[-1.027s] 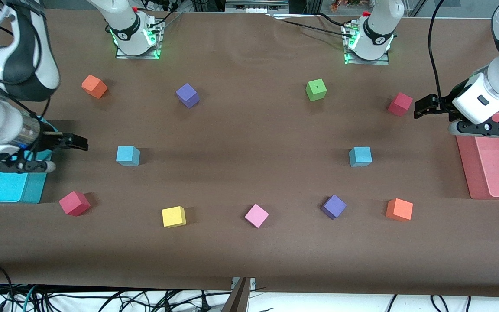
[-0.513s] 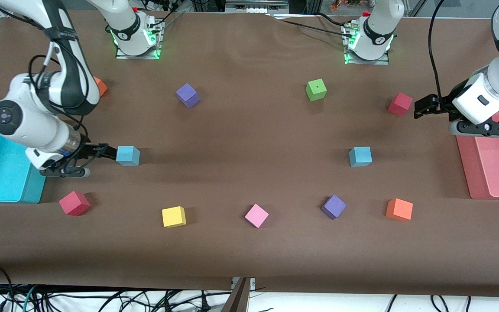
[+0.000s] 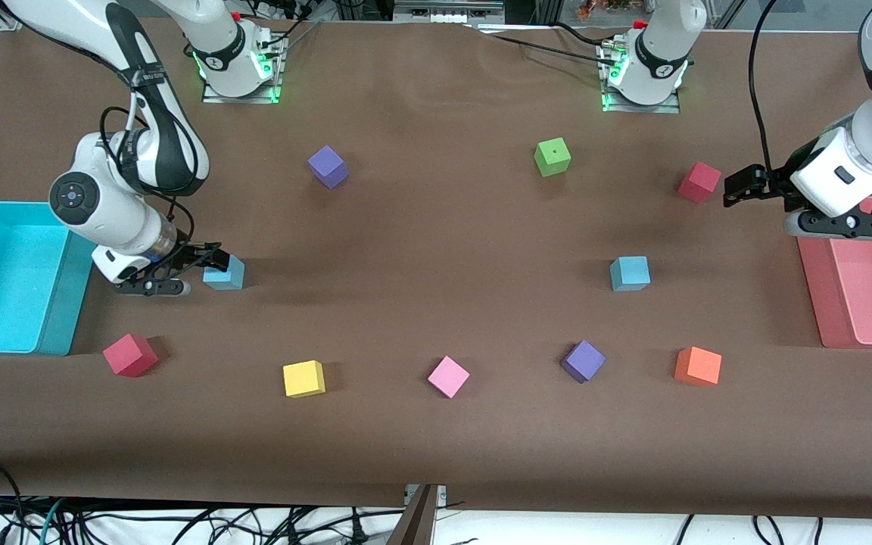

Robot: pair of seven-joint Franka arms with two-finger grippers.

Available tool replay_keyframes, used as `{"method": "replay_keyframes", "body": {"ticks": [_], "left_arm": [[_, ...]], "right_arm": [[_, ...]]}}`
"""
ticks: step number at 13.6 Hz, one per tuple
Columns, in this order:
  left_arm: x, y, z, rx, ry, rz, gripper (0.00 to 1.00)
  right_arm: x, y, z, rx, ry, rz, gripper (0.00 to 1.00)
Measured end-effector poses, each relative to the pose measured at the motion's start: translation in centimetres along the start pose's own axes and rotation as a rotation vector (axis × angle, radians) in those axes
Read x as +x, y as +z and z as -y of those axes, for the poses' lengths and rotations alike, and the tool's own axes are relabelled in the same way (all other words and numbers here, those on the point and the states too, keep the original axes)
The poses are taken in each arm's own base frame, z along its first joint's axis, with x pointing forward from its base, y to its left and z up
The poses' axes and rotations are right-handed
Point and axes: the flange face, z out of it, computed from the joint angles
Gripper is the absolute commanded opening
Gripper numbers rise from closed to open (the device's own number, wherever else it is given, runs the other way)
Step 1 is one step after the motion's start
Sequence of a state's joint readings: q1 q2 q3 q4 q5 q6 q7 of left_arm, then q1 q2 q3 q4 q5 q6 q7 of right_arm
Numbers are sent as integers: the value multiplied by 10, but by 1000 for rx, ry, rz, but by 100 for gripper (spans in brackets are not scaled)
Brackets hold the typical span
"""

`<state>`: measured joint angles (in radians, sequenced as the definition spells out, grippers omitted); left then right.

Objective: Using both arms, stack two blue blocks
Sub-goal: 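Reach the right gripper down and grasp the cyan cube near the cyan bin, then lift the cyan cube and carry it with the right gripper toward mid-table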

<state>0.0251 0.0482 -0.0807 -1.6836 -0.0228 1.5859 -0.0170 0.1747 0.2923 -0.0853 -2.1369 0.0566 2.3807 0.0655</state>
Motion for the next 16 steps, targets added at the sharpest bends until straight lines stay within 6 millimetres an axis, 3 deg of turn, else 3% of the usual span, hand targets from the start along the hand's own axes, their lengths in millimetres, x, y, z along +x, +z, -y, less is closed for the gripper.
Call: {"method": "replay_keyframes", "body": {"ticks": [5,9,10,12,15,16], "left_arm": [[0,0,0,0,0,0,100],[0,0,0,0,0,0,100],[0,0,0,0,0,0,100],[0,0,0,0,0,0,100],[0,0,0,0,0,0,100],[0,0,0,0,0,0,100]], "right_arm": [[-8,20,8,-4,-16,23,100],[-5,50,8,-10,-17,9,100],[-5,57,8,-12,-17,9,91],[-5,61,8,-13,-18,10,53],[-2,58,9,-12,-19,3,28],[-2,57,9,-12,-20,2,27]]}}
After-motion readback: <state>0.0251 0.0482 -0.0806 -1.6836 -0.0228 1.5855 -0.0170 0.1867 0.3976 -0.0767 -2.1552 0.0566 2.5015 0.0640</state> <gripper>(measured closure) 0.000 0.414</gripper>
